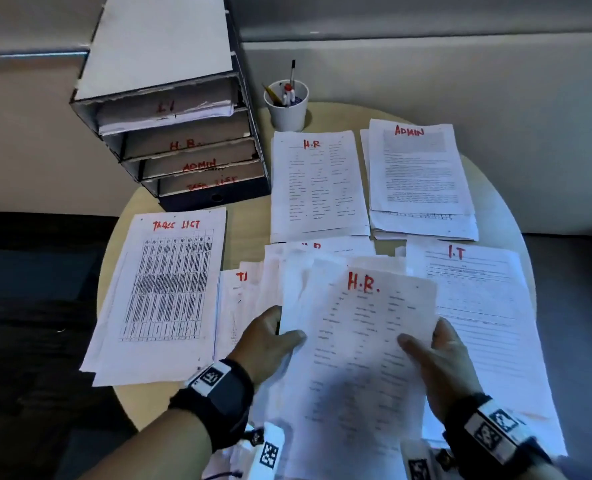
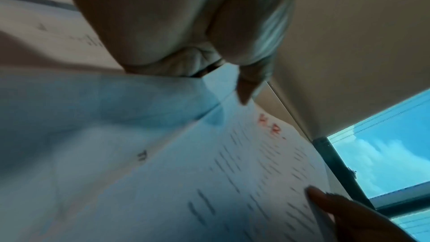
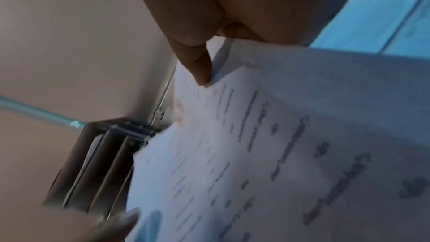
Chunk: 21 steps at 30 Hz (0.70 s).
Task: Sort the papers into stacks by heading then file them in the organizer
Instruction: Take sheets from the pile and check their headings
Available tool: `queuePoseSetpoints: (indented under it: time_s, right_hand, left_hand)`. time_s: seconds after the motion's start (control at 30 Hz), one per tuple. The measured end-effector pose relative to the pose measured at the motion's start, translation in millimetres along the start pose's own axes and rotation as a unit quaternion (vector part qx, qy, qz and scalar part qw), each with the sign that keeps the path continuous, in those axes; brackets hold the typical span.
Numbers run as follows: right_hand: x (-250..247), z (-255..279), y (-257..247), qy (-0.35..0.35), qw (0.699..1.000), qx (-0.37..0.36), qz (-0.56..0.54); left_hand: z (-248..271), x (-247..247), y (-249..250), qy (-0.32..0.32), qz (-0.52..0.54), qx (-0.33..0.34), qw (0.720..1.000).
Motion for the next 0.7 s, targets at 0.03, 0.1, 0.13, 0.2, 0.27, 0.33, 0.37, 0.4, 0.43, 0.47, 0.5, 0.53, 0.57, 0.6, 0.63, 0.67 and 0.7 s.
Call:
queuePoseSetpoints:
  time_s: [0.03,0.1,0.13,0.2,0.27,0.33,0.37,0.4,0.43,0.47,0.5,0.53,0.57,0.6,0.63,0.67,0.7]
  right_hand:
    - [3,-1,3,-0.015,1.0,0.013,0.014]
    - [7,-1,7,-0.036,0.997,0.043,0.054]
    - [8,2,7,-0.035,0.995,0.048,0.084]
    - [10,8,0,-0.023,0.989,0.026,0.143]
    - [14,15,-12,-0.023,0.985,-0.016,0.172]
    - [17,17,-19,-0.034,0.982,-0.043,0.18]
    - [17,16,-19,-0.041,0.98,-0.044,0.188]
    - [19,15,-18,-0.046,0.979,-0.036,0.197]
    - [20,14,-15,-0.046,0.976,-0.024,0.212]
    - [21,12,-13,-0.044,0.971,-0.015,0.233]
    - [22,11,-10,-0.038,0.966,-0.013,0.256]
    - [24,11,-11,-0.036,0.962,-0.016,0.271]
    - [26,11,-11,-0.035,0.96,-0.025,0.278]
    - [29,13,-13,-0.035,0.959,-0.035,0.278]
    - [30,15,-16,-0.033,0.96,-0.048,0.275]
    - [31,17,-20,-0.029,0.96,-0.068,0.27]
    - [31,18,-23,-0.025,0.96,-0.091,0.263]
  left_hand:
    - [0,1,-2,0.021,-0.046,0.003,0.999]
    - [-1,-1,-2,0.057,-0.061,0.004,0.996]
    - [2,-1,3,0.058,-0.034,0.006,0.998]
    - [4,0,7,0.048,0.019,0.01,0.999]
    - [5,1,8,0.041,0.008,-0.003,0.999]
    - [6,0,6,0.047,-0.055,-0.007,0.997]
    - [4,-3,5,0.053,-0.062,-0.011,0.997]
    - [3,-6,6,0.057,-0.042,-0.017,0.997]
    - [1,-8,5,0.061,-0.016,-0.031,0.998]
    - [1,-8,5,0.063,-0.006,-0.044,0.997]
    - [-1,-7,4,0.063,-0.012,-0.054,0.996]
    - [-1,-5,3,0.056,-0.037,-0.057,0.996]
    - [0,-2,4,0.045,-0.07,-0.064,0.994]
    - [2,1,6,0.041,-0.091,-0.058,0.993]
    - [2,2,6,0.053,-0.099,-0.06,0.992]
    - [3,4,8,0.064,-0.089,-0.056,0.992]
    - [3,4,10,0.081,-0.072,-0.057,0.993]
Point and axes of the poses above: each hand's wrist, its own z-axis away from the middle knuckle, its own x-axis out of the palm, y = z × x, the point moved 2 cm from there along -z, towards the middle knuckle, and after that the axes turned 5 degrees about -x, right-handed, at the moved point
